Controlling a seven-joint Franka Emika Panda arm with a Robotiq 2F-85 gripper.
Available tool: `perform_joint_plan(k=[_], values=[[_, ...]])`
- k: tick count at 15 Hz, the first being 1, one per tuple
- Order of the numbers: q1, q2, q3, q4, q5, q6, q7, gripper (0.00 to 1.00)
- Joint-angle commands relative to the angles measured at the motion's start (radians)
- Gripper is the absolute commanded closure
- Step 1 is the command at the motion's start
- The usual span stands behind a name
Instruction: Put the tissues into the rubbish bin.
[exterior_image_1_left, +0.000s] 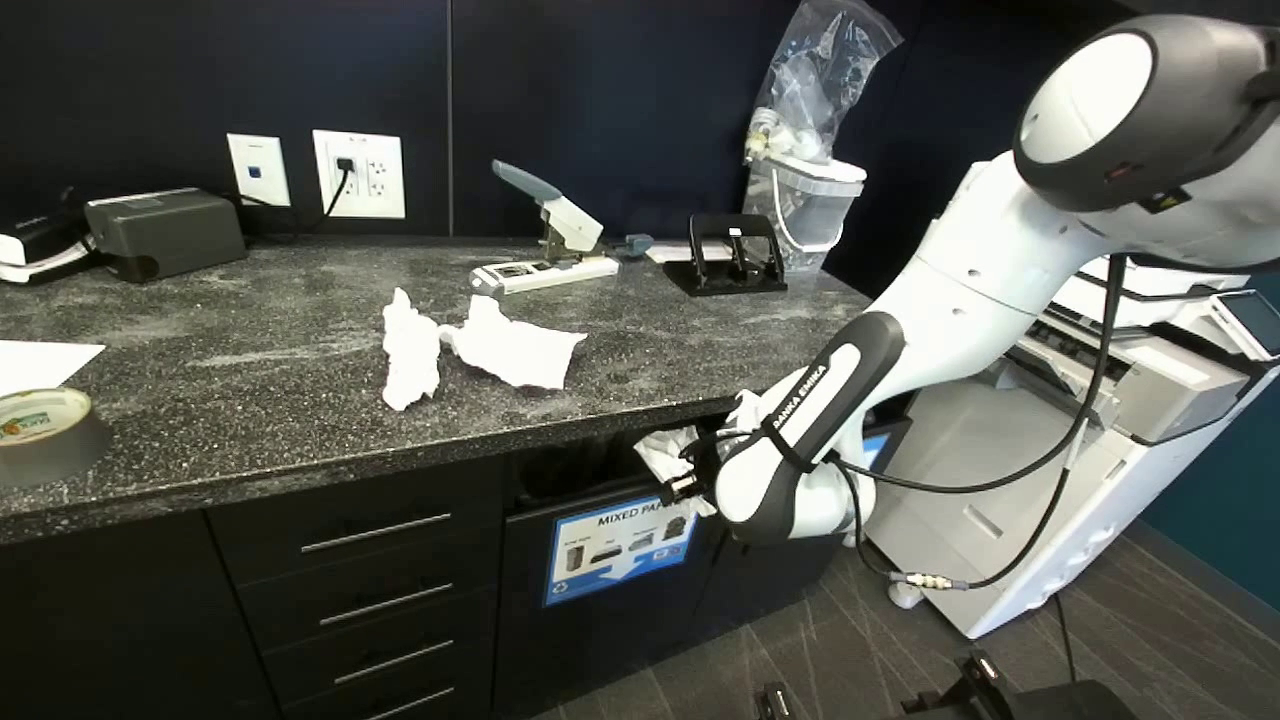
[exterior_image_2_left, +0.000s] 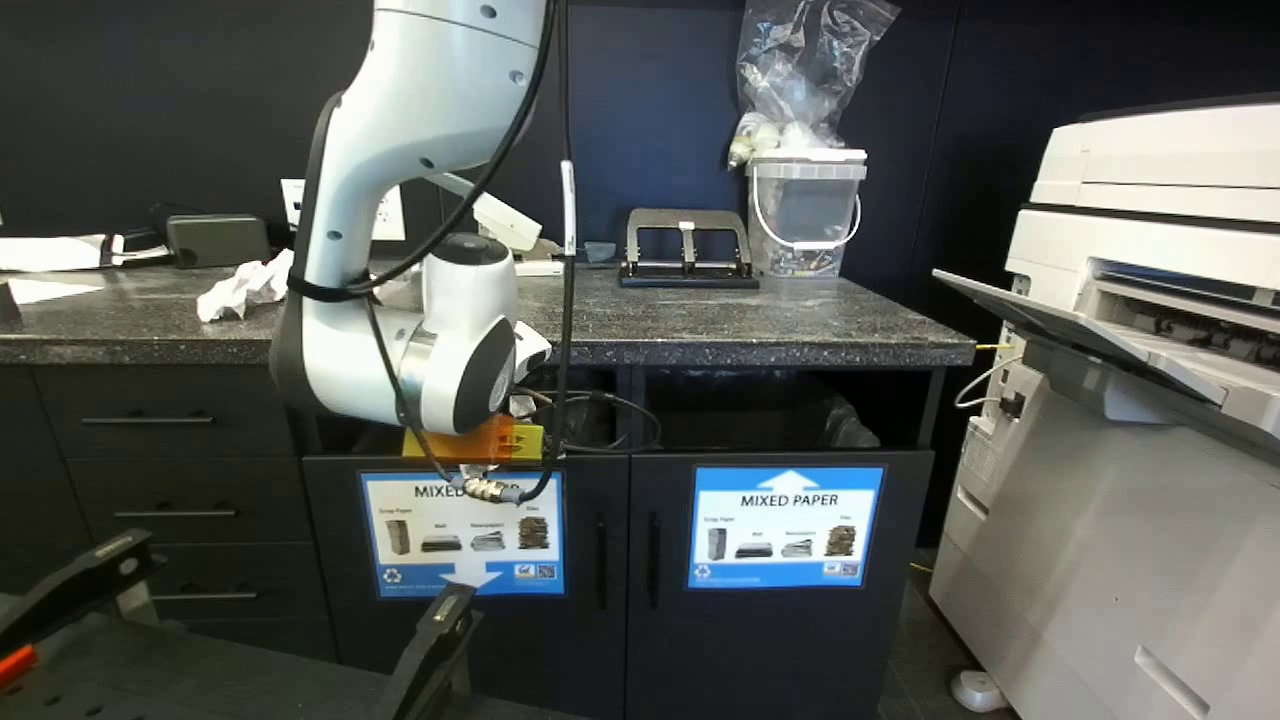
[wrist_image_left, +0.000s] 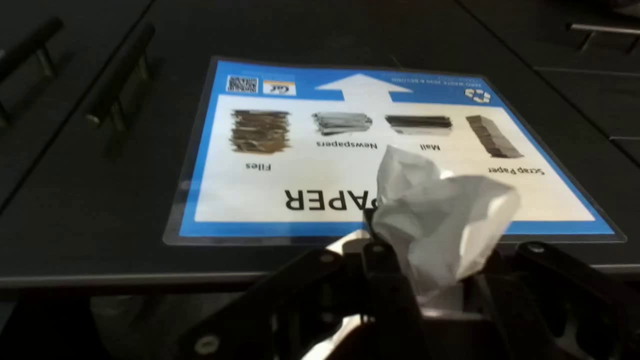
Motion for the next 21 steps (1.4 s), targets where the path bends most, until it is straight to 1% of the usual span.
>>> perform_joint_plan(k=[1, 8, 9, 12, 15, 21], values=[[-0.031, 0.085, 0.033, 0.096, -0.091, 0.093, 0.008, 0.93], [-0.062, 0.186, 0.057, 0.203, -0.266, 0.235, 0.045, 0.93], [-0.043, 0.196, 0.043, 0.22, -0.267, 0.259, 0.047, 0.93], [-0.034, 0.242, 0.038, 0.275, -0.296, 0.322, 0.07, 0.93], [-0.011, 0.289, 0.031, 0.344, -0.277, 0.369, 0.112, 0.93], [0.006, 0.367, 0.03, 0.467, -0.287, 0.357, 0.188, 0.93]])
